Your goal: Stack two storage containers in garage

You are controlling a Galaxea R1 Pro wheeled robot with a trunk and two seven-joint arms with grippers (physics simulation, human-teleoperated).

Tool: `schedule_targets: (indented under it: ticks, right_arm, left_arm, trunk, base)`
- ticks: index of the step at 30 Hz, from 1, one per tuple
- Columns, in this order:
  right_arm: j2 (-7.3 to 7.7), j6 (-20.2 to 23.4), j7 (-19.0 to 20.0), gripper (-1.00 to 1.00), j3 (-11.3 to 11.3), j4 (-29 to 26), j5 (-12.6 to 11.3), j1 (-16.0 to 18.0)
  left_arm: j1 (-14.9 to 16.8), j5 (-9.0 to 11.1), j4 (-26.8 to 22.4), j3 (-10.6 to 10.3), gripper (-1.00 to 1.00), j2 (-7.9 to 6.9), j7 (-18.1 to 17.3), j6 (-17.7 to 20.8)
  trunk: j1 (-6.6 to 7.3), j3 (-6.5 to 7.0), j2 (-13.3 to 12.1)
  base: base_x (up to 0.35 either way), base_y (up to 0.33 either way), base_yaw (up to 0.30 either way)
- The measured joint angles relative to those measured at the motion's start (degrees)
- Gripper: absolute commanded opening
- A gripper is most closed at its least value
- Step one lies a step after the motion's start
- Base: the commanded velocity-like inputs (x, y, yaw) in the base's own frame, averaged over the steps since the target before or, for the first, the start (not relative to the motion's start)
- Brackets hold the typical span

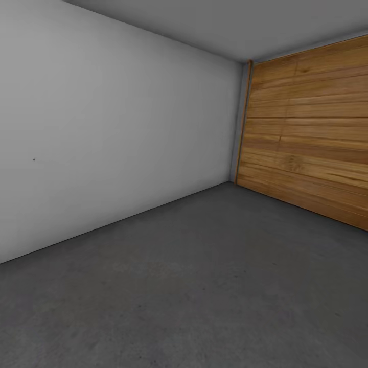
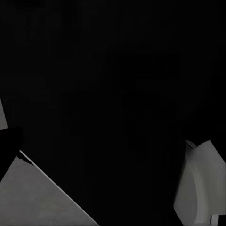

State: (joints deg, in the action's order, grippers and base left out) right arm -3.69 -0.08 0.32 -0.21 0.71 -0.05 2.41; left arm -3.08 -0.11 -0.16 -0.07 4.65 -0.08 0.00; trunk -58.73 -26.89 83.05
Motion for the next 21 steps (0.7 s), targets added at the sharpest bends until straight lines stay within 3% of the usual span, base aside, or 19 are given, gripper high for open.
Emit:
schedule_targets:
  ticks: [4, 11, 15, 16, 18, 21]
  right_arm:
    - [-0.05, -0.1, 0.0, 1.00, 0.0, 0.0, 0.0, 0.0]
    - [-0.03, -1.2, 0.0, 1.00, 0.0, -0.2, 0.0, 0.1]
    - [0.15, -2.4, 0.0, 1.00, 0.1, -0.8, 0.1, 0.1]
    - [0.21, -10.0, 0.0, 1.00, 0.2, -1.1, 0.1, 0.1]
    - [0.69, -13.2, 0.1, 1.00, 0.2, -4.7, 0.2, 0.2]
    - [1.81, -13.6, 0.1, 1.00, 0.2, -10.8, 0.3, 0.4]
  left_arm:
    - [0.0, 0.1, 0.0, 0.0, 1.00, 0.02, 0.0, 0.0]
    - [0.0, 0.2, 0.0, 0.1, 1.00, 2.09, 0.0, -0.4]
    - [0.0, 0.2, -0.4, 0.0, 1.00, 2.15, 0.0, -1.5]
    - [0.0, 0.2, -0.6, 0.0, 1.00, 2.10, 0.0, -3.1]
    - [0.1, 0.1, -3.6, 0.0, 1.00, 1.75, 0.2, -4.3]
    - [0.1, -0.1, -9.2, 0.0, 1.00, 1.47, 0.4, -4.4]
  trunk:
    - [0.00, 0.00, 0.0]
    - [0.00, 0.00, 0.0]
    - [0.00, 0.00, 0.0]
    - [0.00, 0.01, 0.0]
    - [0.00, 0.02, 0.0]
    - [0.00, 0.02, 0.0]
  base:
    - [0.000, 0.000, 0.000]
    - [0.000, 0.000, 0.000]
    - [0.000, 0.000, 0.000]
    - [0.000, 0.000, 0.000]
    - [0.000, 0.000, 0.000]
    - [0.000, 0.000, 0.000]
